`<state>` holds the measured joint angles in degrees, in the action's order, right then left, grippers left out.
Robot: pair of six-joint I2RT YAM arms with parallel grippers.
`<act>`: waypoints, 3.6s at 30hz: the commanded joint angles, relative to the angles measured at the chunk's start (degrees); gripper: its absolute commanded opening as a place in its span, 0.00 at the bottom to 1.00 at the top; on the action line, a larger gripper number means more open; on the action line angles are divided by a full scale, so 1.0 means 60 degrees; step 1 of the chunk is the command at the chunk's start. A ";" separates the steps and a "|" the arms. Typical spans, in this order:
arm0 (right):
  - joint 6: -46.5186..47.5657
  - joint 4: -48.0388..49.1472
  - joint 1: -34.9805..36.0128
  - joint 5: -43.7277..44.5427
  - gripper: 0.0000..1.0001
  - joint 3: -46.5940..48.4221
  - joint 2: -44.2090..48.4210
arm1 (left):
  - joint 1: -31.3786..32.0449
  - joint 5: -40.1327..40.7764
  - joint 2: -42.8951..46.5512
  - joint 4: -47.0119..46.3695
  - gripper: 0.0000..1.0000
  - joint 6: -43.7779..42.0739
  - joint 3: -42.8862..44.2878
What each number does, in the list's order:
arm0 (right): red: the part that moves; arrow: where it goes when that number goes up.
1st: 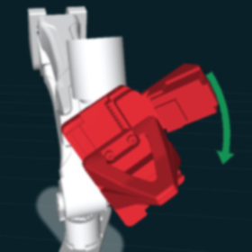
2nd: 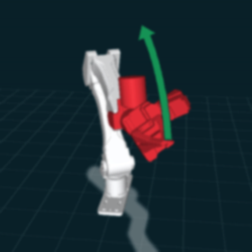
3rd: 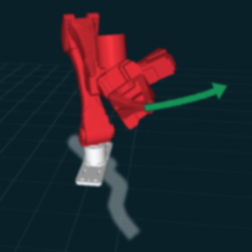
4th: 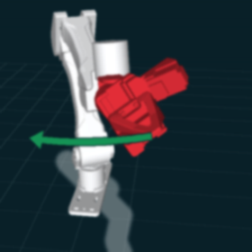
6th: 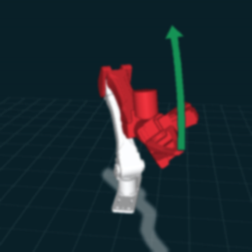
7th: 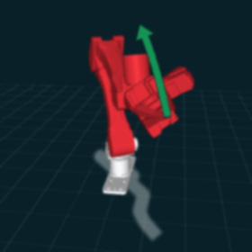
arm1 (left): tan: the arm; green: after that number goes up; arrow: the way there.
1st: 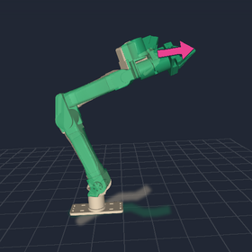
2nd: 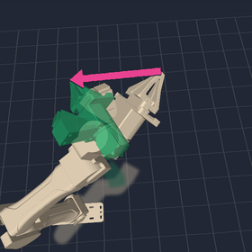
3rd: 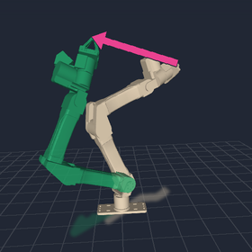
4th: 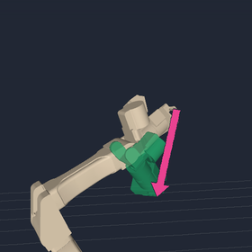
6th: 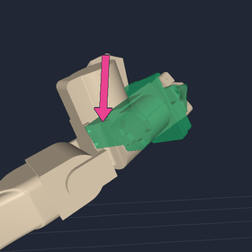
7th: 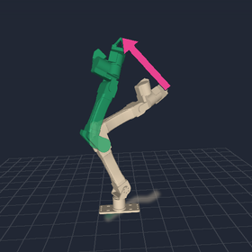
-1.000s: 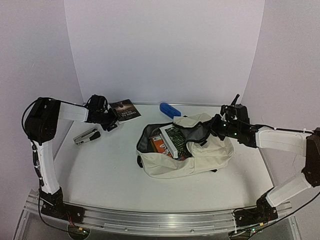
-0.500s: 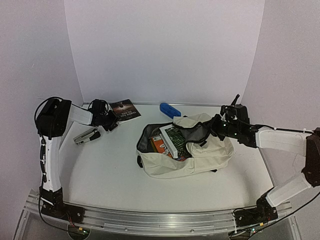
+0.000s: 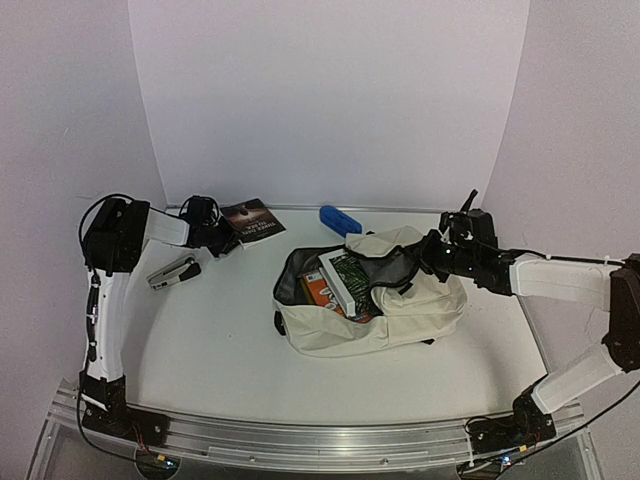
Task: Pack the student bag
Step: Move the book to the center of the board, then pick up the book from the center of the board.
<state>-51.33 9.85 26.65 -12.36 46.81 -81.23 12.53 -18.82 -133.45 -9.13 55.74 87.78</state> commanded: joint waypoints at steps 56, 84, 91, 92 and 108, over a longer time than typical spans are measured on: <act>0.0524 -0.0018 -0.0094 0.1023 0.00 -0.0120 0.0509 | 0.1617 0.0491 0.6189 0.2776 0.00 -0.1246 -0.7719; 0.3982 -0.2084 0.4049 0.0747 0.77 0.5493 -0.2019 | -0.0039 -0.2282 0.7260 0.2320 0.73 -0.1231 -0.7095; 0.3594 -0.2201 0.4934 -0.0062 0.71 0.7558 -0.4983 | -0.0047 -0.1024 0.7471 0.3114 0.76 -0.1541 -0.7041; 0.3563 -0.2241 0.4943 -0.0136 0.71 0.7759 -0.5436 | -0.0043 -0.0918 0.7529 0.3217 0.76 -0.1586 -0.7052; 0.3183 -0.4656 0.4977 0.1616 0.70 1.1471 -0.9654 | -0.0043 -0.0902 0.6804 0.3116 0.67 -0.1712 -0.6817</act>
<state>-30.60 -13.05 56.77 -10.49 111.63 -136.48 12.36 -24.84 -91.37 10.44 46.24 45.29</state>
